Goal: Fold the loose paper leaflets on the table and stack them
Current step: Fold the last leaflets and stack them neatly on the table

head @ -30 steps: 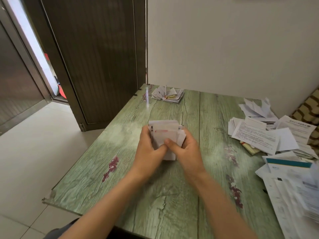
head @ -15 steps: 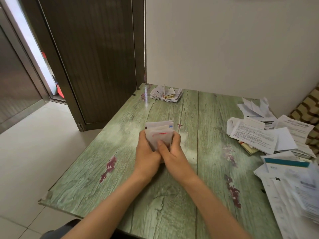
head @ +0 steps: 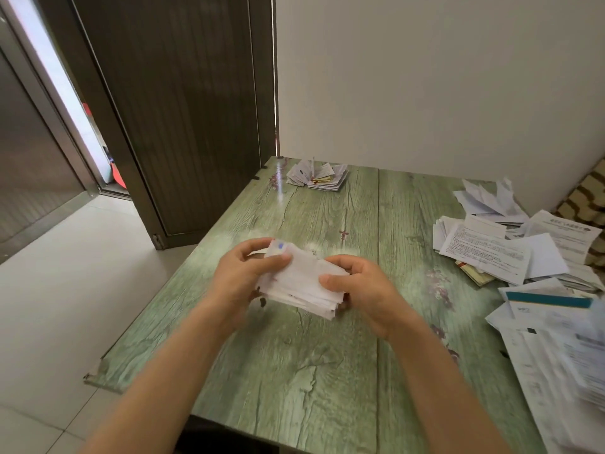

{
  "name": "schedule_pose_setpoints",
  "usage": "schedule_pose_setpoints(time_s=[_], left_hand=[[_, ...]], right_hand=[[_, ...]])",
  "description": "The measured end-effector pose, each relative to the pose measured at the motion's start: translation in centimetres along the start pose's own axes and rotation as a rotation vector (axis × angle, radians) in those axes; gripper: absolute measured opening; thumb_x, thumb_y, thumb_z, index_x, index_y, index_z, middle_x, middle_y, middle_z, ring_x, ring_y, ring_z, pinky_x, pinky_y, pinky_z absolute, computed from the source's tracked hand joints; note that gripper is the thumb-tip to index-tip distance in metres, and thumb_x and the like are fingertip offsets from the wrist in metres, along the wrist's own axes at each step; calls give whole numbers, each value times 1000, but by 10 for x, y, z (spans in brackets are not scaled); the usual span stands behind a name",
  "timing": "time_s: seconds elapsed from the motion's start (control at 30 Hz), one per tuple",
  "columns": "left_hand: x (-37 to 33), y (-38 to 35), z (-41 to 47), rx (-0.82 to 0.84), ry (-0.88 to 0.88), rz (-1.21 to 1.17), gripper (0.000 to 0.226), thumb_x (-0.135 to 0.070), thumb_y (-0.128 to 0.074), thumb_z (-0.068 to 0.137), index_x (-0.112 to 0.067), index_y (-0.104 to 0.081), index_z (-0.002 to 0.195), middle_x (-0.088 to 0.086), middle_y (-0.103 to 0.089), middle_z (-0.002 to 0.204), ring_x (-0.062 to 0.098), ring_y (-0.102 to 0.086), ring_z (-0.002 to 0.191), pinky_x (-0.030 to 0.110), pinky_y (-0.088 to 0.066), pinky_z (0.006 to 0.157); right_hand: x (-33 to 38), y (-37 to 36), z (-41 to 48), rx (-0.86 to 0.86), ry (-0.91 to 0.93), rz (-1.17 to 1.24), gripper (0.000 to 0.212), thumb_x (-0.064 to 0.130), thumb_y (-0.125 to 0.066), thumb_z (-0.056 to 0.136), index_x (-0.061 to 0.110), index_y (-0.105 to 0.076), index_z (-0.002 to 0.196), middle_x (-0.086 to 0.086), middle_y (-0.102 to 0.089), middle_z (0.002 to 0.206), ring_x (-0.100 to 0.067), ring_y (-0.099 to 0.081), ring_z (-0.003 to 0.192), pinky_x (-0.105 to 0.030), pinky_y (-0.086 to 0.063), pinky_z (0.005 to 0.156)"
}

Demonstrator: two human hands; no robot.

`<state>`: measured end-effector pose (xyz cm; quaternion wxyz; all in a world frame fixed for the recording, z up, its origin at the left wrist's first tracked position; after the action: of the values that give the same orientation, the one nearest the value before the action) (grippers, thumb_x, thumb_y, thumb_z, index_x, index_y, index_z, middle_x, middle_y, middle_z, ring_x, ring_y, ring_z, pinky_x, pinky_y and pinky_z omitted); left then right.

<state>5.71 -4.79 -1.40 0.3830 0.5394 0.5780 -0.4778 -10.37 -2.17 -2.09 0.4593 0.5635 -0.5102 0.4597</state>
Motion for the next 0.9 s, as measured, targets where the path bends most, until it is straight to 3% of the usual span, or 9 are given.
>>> schedule_pose_setpoints(time_s=[0.1,0.17,0.23,0.3,0.4,0.47,0.53,0.67,0.9], left_hand=[[-4,7,-5,-1,-84,402,36,3,-67,80,-12,-62,113,4,-61,91,16,-60,76,25,-50,64],[-8,0,-15,-92,-306,839,40,0,-59,85,-16,-56,122,4,-57,118,18,-56,101,23,-44,83],[-10,-25,-33,-87,-573,1104,43,-10,-50,93,-21,-48,135,-1,-41,143,16,-34,134,24,-22,109],[12,-46,-35,96,-574,1209,45,-22,-34,101,-23,-32,146,-6,-22,155,10,-8,145,29,1,118],[45,-46,-27,210,-456,1481,57,-33,-23,102,-20,1,152,-1,8,159,11,15,144,34,13,117],[52,-43,-26,198,-447,1567,63,-44,-4,95,-18,10,151,2,16,158,13,22,141,35,16,115],[52,-46,-28,207,-488,1619,76,-48,10,80,-17,14,150,5,18,157,17,24,140,36,17,114],[53,-47,-29,243,-428,1727,64,-34,-19,101,-12,20,146,12,23,155,25,24,142,39,18,114],[51,-45,-27,266,-416,1642,60,-35,-13,102,-12,21,146,10,27,153,21,26,141,38,16,115]], right_hand=[[-3,-3,-4,41,-31,-147,18,-2,-60,85,15,-64,84,-4,-59,76,-16,-54,65,-27,-42,56],[-2,-9,-6,55,-15,-380,15,3,-57,86,17,-60,90,0,-58,84,-12,-56,71,-24,-45,63],[-3,-17,-8,51,10,-592,19,9,-52,90,20,-56,104,5,-54,91,-5,-53,73,-13,-43,58],[-1,-22,-10,-6,12,-663,26,13,-48,92,18,-54,117,5,-53,98,-6,-52,77,-9,-42,54],[2,-26,-16,-178,58,-987,40,25,-46,91,18,-46,130,-5,-42,131,-18,-43,118,-24,-39,97],[6,-34,-21,-243,196,-1128,58,24,-43,93,18,-23,147,-9,-4,155,-23,-10,143,-31,-13,116],[7,-52,-25,-136,369,-1078,61,13,-35,97,17,-10,152,0,16,158,-15,10,145,-26,3,118],[-11,-66,-23,81,383,-1044,54,22,-10,97,18,-11,151,9,1,157,3,11,138,-8,17,107],[-20,-49,-22,-10,209,-1143,62,10,-26,98,22,2,152,7,3,160,-5,11,144,-25,13,116]])
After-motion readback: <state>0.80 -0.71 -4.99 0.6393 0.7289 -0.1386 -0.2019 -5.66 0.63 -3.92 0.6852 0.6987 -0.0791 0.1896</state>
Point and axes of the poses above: each hand's wrist, its own z-axis towards the middle knuckle, its own y-axis out of the back of the hand, x = y × z, the point moved 8 cm from there along z, towards the middle knuckle
